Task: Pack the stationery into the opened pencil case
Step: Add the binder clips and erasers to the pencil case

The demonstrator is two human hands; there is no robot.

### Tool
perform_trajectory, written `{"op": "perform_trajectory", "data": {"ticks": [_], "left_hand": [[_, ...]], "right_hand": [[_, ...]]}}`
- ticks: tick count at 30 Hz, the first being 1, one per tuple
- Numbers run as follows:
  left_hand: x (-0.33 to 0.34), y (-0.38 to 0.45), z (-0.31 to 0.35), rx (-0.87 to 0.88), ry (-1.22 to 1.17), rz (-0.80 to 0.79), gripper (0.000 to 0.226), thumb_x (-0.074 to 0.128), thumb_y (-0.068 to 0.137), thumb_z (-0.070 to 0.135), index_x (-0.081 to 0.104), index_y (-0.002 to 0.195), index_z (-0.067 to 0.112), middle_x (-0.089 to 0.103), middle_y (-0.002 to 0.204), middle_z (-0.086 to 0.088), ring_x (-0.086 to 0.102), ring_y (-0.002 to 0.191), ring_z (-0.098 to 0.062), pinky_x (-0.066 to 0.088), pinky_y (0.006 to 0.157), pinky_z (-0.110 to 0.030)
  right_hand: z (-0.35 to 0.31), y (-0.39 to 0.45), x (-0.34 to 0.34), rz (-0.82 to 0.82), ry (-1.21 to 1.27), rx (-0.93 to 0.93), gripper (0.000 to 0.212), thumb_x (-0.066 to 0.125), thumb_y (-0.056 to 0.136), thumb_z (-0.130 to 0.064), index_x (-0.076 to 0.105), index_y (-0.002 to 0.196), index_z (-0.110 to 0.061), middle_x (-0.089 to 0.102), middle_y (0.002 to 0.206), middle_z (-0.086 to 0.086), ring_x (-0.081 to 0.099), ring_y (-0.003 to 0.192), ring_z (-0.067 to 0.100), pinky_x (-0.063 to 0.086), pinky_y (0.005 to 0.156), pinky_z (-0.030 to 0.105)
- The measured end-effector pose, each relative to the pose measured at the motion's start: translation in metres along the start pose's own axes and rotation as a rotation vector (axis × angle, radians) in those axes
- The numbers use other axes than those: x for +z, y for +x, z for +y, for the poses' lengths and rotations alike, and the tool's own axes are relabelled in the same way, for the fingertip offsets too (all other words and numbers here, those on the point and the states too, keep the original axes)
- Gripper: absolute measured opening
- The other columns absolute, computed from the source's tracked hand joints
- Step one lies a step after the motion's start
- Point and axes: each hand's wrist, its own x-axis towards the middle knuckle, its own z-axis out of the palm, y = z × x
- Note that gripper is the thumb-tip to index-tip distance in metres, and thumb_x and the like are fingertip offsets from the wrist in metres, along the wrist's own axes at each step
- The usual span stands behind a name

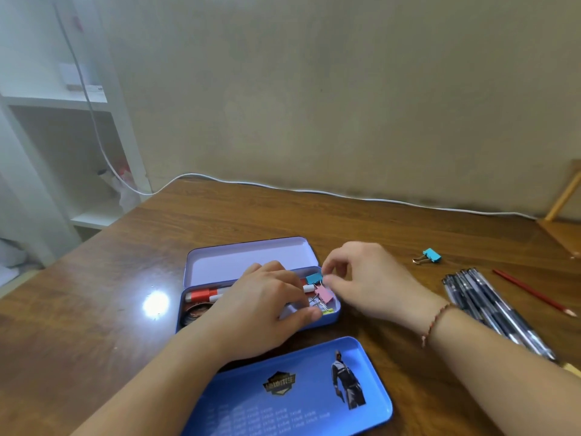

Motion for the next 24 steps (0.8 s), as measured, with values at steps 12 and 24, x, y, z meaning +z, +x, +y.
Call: {"op": "perform_trajectory", "data": {"ticks": [12,24], "left_hand": [[-0.007,0.000,-0.003,-0.042,-0.021,0.065,0.021,0.056,0.091,0.033,0.074,0.102,0.031,0.068,0.104,0.016,0.051,0.098,-0.006,0.048,0.085,-0.035],[-0.010,0.000,0.012,-0.124,-0.318,0.159,0.042,0.046,0.092,0.060,0.074,0.100,0.030,0.071,0.096,0.015,0.058,0.096,-0.002,0.050,0.082,-0.032]], "right_hand": [[0.142,-0.008,-0.033,-0.008,-0.278,0.462,0.029,0.059,0.092,-0.025,0.059,0.116,-0.042,0.059,0.119,0.004,0.050,0.120,0.026,0.046,0.094,0.041],[0.036,-0.016,-0.038,0.312,0.111,0.014,0.016,0.079,0.073,-0.028,0.066,0.083,-0.031,0.061,0.076,-0.017,0.055,0.070,-0.002,0.038,0.061,0.007]]}}
